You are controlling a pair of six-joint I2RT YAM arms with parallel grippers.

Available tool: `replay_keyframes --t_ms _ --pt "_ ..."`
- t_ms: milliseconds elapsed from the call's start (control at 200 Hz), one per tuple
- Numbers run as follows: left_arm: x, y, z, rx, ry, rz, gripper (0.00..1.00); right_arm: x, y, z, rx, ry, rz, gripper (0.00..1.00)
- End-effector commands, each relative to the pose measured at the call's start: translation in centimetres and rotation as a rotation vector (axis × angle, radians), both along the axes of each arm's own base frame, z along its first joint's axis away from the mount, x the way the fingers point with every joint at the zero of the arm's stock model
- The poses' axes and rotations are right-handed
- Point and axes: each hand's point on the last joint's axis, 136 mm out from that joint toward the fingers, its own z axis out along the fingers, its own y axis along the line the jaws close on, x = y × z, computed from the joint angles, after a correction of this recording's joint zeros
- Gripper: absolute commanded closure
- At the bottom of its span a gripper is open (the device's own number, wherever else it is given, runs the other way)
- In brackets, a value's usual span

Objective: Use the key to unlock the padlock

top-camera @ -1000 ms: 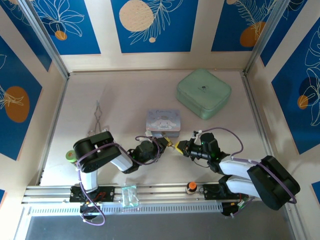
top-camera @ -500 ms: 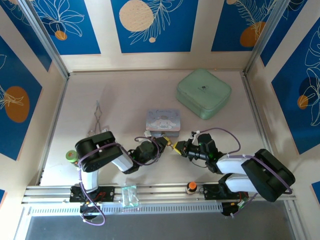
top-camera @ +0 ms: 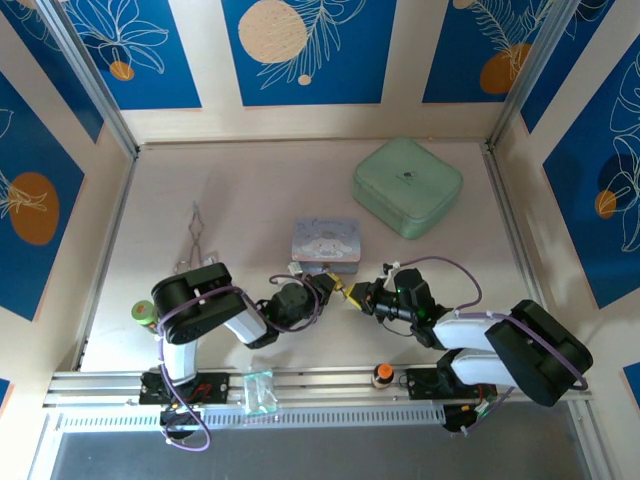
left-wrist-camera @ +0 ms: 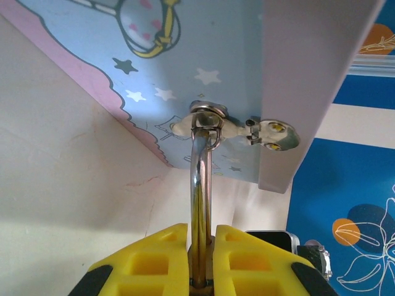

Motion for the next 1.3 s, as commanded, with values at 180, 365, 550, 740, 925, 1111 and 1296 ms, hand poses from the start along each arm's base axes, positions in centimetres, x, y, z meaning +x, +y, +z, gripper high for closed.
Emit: replay_keyframes --t_ms 180,365,550,740,925,1111,1296 --pt "-1.9 -2.4 3.2 -0.155 -0.047 -0.091 1.00 1.0 -1.3 -0.8 -0.007 0.012 -0.034 1.00" --pt "-1.9 -2.4 3.0 -0.155 -0.047 -0.089 1.00 0.9 -0.5 -0.7 0.011 0.013 0.017 1.00" --pt "-1.9 -1.7 2.0 -0.105 -0.042 -0.077 0.88 0.2 -0.7 -1.3 -0.007 0.018 0.010 1.00" --pt "-2.0 -0.5 1.3 0.005 -0.038 -0.063 0.49 -0.9 -2.1 -1.8 -0.053 0.032 -0.003 1.00" --pt "-2.6 0.0 0.6 0.058 -0.031 -0.065 0.30 -1.5 -2.8 -0.2 -0.095 -0.039 0.009 1.00" --pt "-4.2 1.3 2.3 0.171 -0.075 -0.042 0.27 -2.0 -3.3 2.3 -0.096 -0.157 0.019 1.00" --pt "-4.7 0.0 7.4 0.168 -0.173 -0.080 0.18 -2.0 -2.0 5.4 -0.032 -0.267 0.058 1.00"
